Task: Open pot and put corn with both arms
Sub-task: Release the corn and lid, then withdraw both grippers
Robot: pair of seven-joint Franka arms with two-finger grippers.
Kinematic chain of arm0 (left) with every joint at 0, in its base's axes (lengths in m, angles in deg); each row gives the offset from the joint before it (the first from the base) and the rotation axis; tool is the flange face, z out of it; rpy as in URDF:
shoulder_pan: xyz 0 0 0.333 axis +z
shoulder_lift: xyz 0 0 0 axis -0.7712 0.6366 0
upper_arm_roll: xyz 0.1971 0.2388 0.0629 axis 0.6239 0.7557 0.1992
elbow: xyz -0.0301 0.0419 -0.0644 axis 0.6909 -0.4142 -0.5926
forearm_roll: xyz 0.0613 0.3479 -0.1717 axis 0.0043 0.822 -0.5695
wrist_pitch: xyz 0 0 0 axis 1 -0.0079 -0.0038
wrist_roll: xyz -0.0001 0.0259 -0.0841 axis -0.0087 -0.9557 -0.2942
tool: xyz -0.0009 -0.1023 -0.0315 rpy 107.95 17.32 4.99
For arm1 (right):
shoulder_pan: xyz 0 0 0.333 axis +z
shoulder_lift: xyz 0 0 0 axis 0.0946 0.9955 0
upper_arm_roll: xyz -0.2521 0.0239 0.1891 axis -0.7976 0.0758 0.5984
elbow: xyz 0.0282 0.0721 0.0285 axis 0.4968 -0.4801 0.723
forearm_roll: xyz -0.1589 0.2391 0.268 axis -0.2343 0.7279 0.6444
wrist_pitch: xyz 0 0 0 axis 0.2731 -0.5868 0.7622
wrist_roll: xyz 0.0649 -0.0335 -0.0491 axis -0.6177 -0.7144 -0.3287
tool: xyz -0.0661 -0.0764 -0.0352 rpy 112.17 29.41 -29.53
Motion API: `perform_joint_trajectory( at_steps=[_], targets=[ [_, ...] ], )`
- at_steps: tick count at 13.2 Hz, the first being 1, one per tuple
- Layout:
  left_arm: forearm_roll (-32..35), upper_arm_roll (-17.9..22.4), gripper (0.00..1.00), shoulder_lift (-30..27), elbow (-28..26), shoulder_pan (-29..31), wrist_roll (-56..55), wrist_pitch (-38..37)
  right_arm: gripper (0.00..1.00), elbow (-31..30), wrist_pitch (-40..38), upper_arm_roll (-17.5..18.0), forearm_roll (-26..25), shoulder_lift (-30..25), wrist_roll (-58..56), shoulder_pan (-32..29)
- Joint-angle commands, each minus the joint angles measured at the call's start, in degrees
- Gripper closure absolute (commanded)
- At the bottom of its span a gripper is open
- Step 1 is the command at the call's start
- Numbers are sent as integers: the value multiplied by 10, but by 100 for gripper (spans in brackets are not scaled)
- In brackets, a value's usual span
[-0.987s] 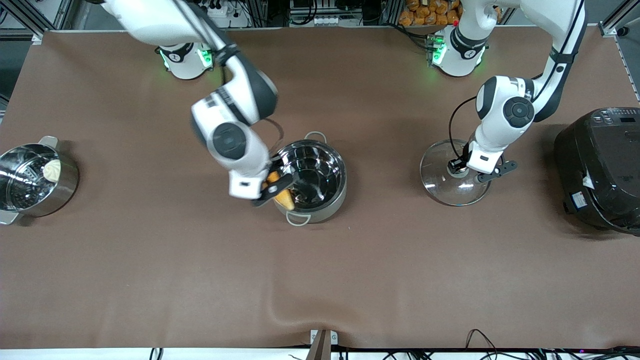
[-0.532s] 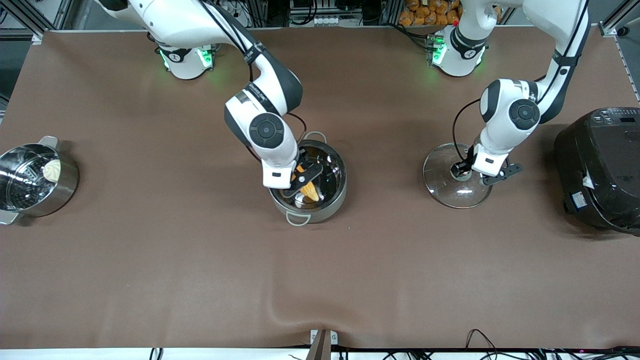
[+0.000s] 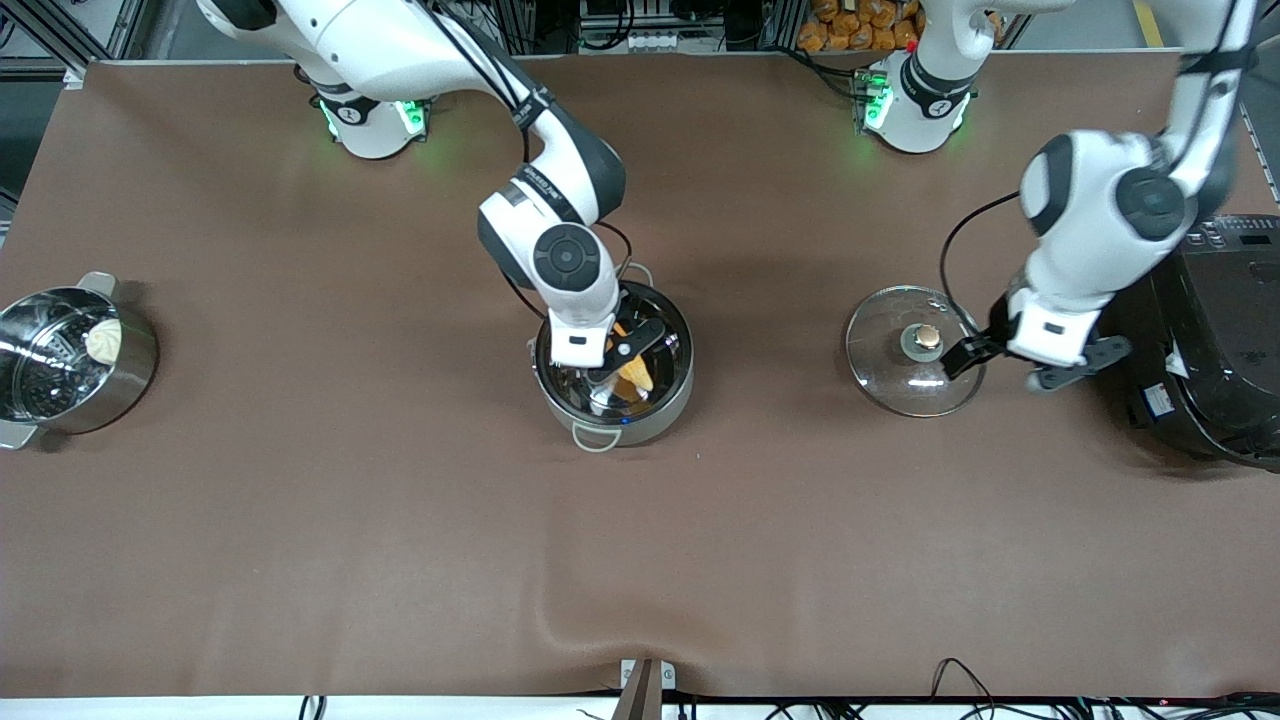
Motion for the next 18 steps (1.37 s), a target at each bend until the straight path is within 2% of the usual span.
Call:
perform_joint_trajectory(
  at_steps=[1,3,4,7,10,14,17,18],
  targets=[
    [6,-4,0,15,119,4,8,-140,0,12,5,-6,-5,7,17,6],
    [87,-16,0,9,157,-3,20,-181,0,12,2,-6,-4,4,18,0],
    [95,-29,0,6,177,3,22,-197,0,12,-1,-6,-3,2,19,-2],
    [95,-30,0,0,230,4,76,-235,0,13,-24,-6,2,-27,20,-26],
    [90,-32,0,-29,241,4,82,-245,0,13,-61,-5,5,-57,13,-76],
    [76,-28,0,-62,245,5,101,-286,0,12,-127,-6,5,-116,6,-183],
    [74,-31,0,-59,279,16,125,-321,0,10,-168,-6,4,-150,-33,-276],
    [63,-38,0,-54,286,37,139,-333,0,11,-181,-5,4,-169,-35,-309]
  ],
)
